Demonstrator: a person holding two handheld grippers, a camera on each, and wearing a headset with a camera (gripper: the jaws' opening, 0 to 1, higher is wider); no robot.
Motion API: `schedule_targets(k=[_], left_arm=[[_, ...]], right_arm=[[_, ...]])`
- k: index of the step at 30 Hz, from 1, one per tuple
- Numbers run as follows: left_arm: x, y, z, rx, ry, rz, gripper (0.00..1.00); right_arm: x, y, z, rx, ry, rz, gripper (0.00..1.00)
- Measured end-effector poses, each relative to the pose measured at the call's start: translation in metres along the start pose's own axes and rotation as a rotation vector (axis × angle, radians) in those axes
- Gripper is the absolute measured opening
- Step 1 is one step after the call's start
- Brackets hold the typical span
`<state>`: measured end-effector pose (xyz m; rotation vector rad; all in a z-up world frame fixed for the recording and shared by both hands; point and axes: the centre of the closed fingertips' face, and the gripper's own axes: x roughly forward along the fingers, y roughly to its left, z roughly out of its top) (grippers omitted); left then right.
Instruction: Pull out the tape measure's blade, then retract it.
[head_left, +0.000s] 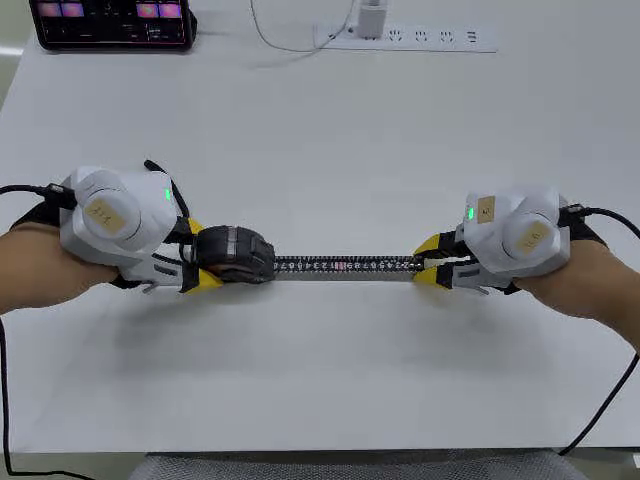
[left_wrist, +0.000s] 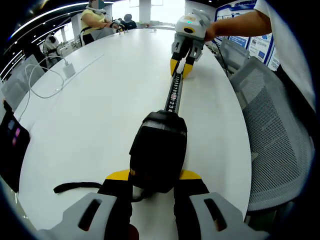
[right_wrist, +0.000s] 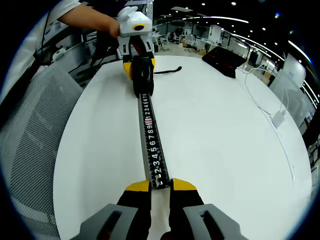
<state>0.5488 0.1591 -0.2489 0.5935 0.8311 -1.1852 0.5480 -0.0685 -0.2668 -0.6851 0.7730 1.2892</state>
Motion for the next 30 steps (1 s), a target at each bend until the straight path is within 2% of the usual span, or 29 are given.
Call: schedule_targets(k=[30], left_arm=[[-0.001, 0.000, 0.000, 0.001, 0.000, 0.001, 0.27]], right_arm=[[-0.014, -0.002, -0.016, 0.009, 0.031, -0.018, 0.08]])
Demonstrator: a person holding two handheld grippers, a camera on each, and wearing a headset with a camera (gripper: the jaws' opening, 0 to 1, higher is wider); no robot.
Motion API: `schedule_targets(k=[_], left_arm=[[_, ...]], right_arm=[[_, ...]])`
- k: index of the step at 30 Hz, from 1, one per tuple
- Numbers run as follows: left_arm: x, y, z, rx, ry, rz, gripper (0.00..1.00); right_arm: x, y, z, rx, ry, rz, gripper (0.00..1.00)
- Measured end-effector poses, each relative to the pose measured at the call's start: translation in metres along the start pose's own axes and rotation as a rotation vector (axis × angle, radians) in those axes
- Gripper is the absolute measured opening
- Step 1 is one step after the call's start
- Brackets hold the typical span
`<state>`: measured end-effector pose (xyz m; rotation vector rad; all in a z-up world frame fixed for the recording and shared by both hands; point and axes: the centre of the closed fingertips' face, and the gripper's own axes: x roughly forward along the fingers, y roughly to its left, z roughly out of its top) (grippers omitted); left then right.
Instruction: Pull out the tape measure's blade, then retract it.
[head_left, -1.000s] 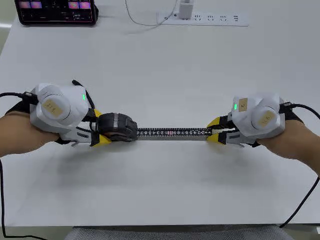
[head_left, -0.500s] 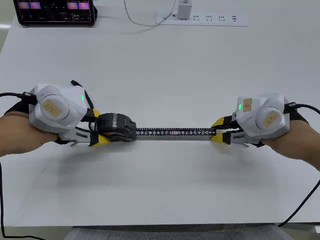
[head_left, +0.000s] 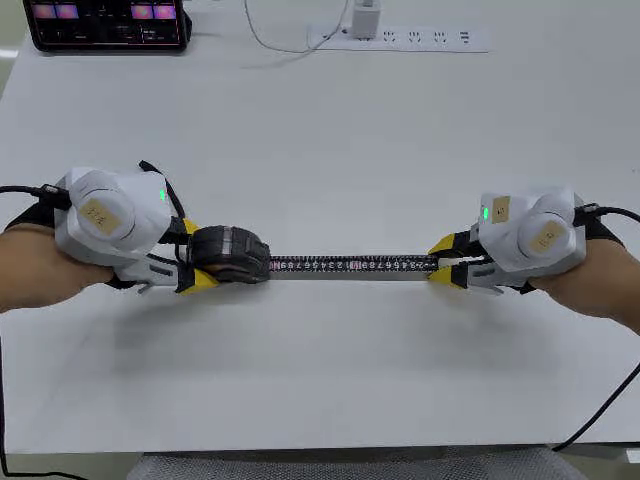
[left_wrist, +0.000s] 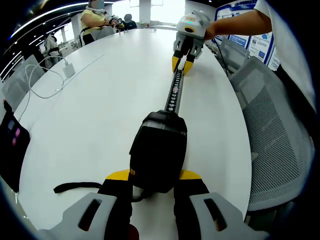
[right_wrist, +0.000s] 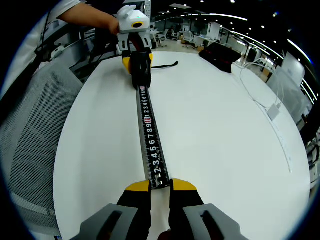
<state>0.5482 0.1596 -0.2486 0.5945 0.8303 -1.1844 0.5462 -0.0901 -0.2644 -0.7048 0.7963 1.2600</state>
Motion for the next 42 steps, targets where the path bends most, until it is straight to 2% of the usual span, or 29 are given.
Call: schedule_targets(k=[21, 42], left_arm=[[0.000, -0.001, 0.000, 0.001, 0.002, 0.001, 0.27], [0.000, -0.002, 0.001, 0.003, 0.004, -0.002, 0.27]], right_arm=[[-0.010, -0.002, -0.014, 0.010, 0.021, -0.010, 0.08], [-0.022, -0.006, -0.035, 0.010, 0.060, -0.014, 0.08]])
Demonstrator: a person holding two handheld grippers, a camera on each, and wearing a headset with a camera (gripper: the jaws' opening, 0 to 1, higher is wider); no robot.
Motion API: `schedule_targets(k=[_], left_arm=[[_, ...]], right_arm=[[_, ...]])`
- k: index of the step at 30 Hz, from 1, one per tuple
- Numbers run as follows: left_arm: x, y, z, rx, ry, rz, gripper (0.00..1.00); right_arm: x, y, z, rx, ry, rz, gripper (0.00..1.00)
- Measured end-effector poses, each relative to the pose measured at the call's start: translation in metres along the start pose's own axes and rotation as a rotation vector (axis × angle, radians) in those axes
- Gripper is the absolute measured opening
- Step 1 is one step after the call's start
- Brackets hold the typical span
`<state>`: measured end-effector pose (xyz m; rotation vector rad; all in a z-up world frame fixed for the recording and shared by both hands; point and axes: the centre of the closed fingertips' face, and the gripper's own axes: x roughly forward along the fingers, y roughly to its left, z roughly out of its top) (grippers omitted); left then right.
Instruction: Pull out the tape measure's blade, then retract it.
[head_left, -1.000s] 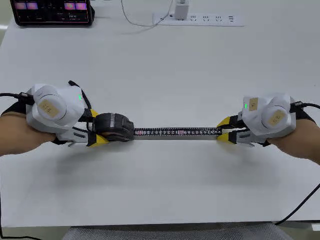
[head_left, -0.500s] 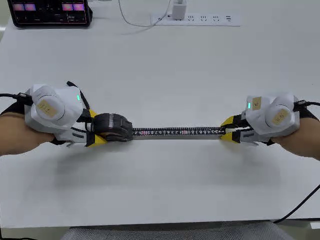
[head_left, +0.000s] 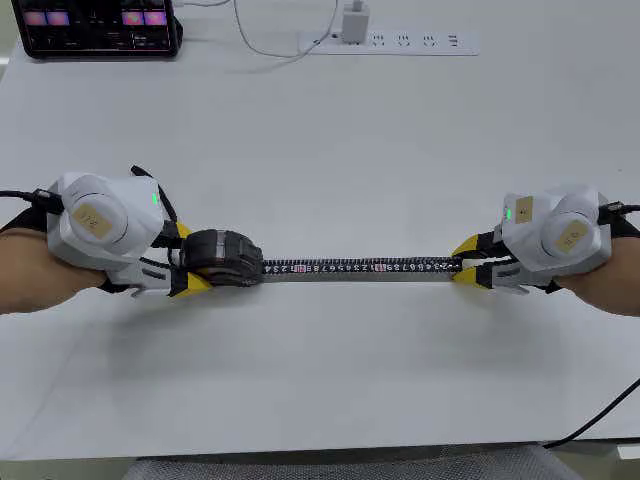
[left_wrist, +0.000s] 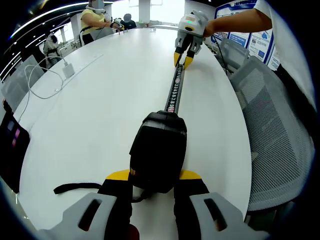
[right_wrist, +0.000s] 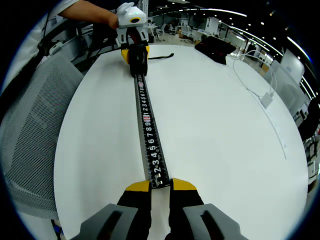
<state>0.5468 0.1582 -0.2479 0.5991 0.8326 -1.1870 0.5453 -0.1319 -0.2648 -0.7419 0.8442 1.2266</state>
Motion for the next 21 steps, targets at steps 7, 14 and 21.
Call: schedule_targets(k=[7, 14, 21], left_arm=[[0.0000, 0.0000, 0.0002, -0.001, 0.000, 0.002, 0.27], [0.0000, 0.0000, 0.0004, 0.004, 0.007, 0.006, 0.27], [0.0006, 0.0008, 0.0006, -0.006, 0.016, 0.005, 0.27]], right_arm=[[-0.0019, -0.0010, -0.0035, 0.009, 0.005, 0.000, 0.08], [-0.0014, -0.0007, -0.0032, 0.001, 0.017, 0.017, 0.09], [-0.0006, -0.0014, -0.0027, -0.005, 0.035, 0.051, 0.10]])
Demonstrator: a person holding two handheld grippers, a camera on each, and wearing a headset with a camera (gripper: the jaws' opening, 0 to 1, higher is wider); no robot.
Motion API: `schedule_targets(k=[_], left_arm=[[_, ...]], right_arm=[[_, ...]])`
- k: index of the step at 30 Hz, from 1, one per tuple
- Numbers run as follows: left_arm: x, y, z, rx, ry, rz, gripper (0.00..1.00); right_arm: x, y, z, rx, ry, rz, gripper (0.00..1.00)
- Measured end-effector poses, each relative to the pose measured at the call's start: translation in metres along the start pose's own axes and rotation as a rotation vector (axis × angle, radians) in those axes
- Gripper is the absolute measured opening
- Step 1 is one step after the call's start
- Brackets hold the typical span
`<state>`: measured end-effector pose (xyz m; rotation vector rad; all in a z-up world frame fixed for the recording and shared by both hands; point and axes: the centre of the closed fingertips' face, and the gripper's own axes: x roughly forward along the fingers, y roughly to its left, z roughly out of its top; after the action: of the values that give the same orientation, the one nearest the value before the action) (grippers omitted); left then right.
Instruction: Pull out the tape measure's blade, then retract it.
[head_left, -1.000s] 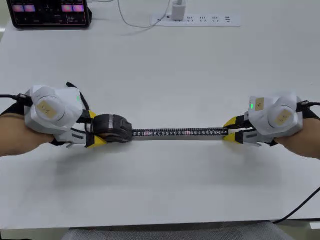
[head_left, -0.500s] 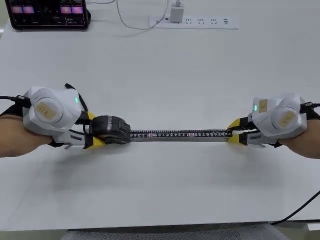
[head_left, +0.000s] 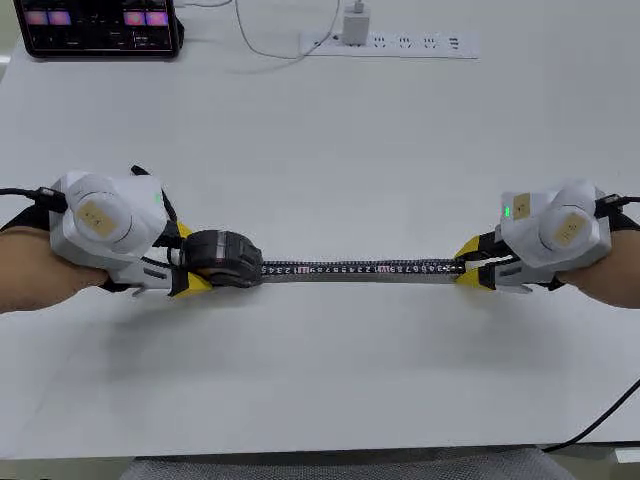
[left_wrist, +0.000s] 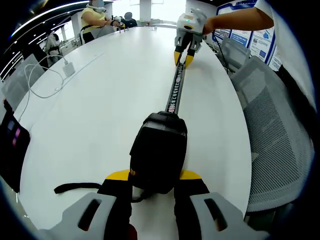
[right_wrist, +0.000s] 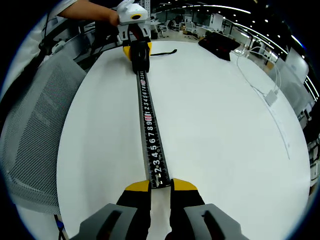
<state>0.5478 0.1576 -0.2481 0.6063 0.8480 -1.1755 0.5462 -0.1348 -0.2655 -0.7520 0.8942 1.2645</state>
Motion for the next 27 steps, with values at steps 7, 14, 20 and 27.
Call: schedule_targets(k=[7, 14, 20, 27], left_arm=[[0.0001, 0.0001, 0.0003, -0.015, 0.000, 0.001, 0.28], [0.0005, 0.0004, 0.0000, -0.004, 0.015, 0.004, 0.28], [0.0002, 0.0005, -0.0004, -0.006, 0.017, 0.003, 0.28], [0.0001, 0.0006, -0.0001, -0.007, 0.015, 0.005, 0.28]], right_arm=[[0.0003, 0.0002, -0.0004, -0.009, 0.014, 0.012, 0.10], [0.0006, 0.0008, -0.0006, -0.008, 0.022, 0.012, 0.11], [0.0005, 0.0009, 0.0001, 0.006, 0.020, 0.009, 0.12], [-0.0003, 0.0029, 0.0004, 0.017, 0.014, 0.019, 0.14]])
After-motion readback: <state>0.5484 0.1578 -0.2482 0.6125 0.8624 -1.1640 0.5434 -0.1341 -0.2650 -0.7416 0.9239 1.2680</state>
